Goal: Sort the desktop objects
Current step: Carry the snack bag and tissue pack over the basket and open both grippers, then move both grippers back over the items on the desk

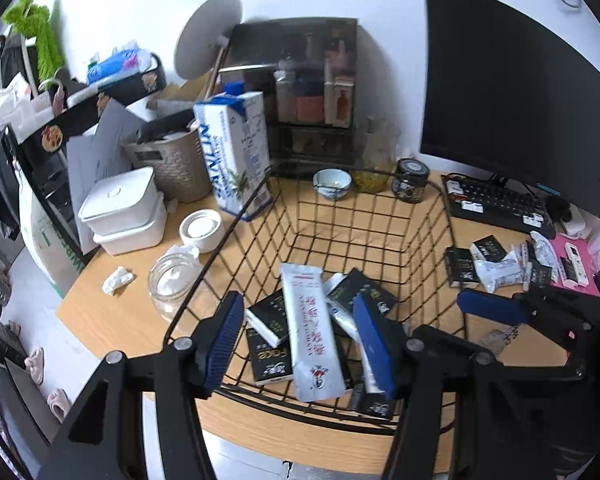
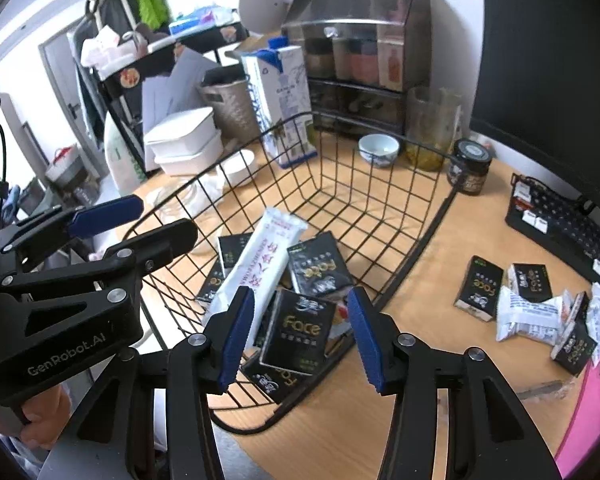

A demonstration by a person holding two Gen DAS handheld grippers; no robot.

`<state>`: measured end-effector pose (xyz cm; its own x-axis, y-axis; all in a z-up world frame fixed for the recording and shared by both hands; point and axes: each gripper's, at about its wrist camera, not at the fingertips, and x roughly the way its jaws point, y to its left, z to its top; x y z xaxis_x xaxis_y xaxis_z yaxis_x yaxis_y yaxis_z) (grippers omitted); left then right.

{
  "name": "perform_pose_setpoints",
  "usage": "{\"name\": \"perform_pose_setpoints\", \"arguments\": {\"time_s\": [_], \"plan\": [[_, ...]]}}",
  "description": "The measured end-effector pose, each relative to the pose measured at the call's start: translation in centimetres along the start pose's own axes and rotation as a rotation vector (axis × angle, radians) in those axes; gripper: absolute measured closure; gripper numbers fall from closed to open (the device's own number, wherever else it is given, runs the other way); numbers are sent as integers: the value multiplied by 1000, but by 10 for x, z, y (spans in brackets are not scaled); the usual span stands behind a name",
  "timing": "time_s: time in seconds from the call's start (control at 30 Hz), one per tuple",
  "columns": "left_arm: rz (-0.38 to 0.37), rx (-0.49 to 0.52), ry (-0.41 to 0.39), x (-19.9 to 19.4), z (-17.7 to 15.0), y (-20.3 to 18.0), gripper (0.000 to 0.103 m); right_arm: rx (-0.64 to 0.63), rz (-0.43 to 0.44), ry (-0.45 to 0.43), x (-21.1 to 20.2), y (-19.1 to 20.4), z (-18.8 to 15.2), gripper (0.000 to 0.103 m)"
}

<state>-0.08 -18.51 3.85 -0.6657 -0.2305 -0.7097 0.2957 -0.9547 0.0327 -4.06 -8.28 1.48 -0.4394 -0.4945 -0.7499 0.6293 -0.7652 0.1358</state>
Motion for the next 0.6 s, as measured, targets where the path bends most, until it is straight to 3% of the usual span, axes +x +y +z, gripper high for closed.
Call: {"name": "perform_pose_setpoints", "arguments": {"time_s": [0.33,0.6], "plan": [[-78,111,-27,-11,1,-56,39,74,-80,-32,-38,-46,-24,54],[-162,224,-1,1,-8,-122,33,193,-171,-16,-54,-114,-57,54]]}}
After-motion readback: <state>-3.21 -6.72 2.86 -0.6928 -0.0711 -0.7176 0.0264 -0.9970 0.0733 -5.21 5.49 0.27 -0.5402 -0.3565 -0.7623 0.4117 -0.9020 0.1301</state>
